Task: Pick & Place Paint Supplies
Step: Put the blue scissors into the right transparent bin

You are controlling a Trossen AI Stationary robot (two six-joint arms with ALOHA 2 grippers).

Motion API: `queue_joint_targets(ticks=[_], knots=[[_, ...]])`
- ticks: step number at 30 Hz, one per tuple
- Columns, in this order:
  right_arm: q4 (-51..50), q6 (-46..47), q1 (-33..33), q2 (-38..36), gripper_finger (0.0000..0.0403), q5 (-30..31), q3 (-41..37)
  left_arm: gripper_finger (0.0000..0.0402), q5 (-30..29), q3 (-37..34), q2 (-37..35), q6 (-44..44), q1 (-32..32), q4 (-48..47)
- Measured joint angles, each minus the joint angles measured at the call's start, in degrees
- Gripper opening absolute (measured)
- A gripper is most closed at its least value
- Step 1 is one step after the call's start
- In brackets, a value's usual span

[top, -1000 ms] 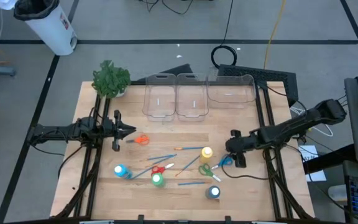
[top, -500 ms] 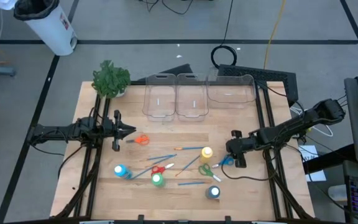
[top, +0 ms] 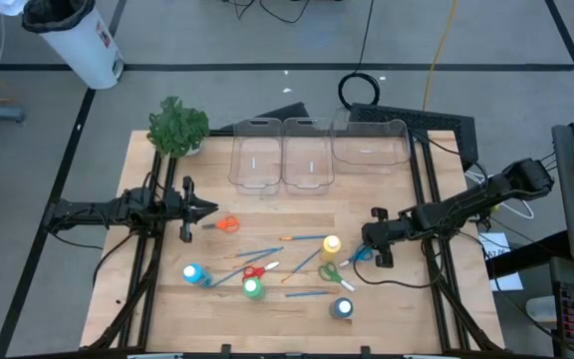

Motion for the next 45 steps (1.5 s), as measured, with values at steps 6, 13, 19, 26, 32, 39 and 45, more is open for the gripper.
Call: queue_joint_targets(ticks=[6,13,19,26,32,39,45], knots=[[-0.35,-0.02,-0.04,-3.03,0.0003,-2.06,0.62,0.0047,0.00,0.00,0.00,0.01,0.00,-0.01],[-4.02,0.56,0.04,-11.32,0.0001,-7.85,3.93,0.0047,-0.02,0.00,-0.02,0.01,-0.01,0.02],[-6.14,3.69,1.30,-18.78,0.0001,-12.68,6.44,0.0047,-0.02,0.00,-0.02,0.00,-0.01,0.13],[-1.20,4.89,3.19,-26.18,0.0001,-13.63,8.11,0.0047,-0.02,0.00,-0.02,0.00,0.01,0.28],[14.25,2.76,1.53,-28.07,0.0000,-10.25,8.11,0.0047,-0.02,0.00,-0.01,0.01,0.00,0.31],[27.01,-4.01,-7.94,-26.53,0.0000,-10.27,8.13,0.0047,-0.02,0.00,-0.01,0.01,0.00,0.35],[26.54,-7.97,-25.10,-24.92,0.0000,-14.26,10.10,0.0047,-0.02,0.00,-0.02,-0.01,0.01,0.37]])
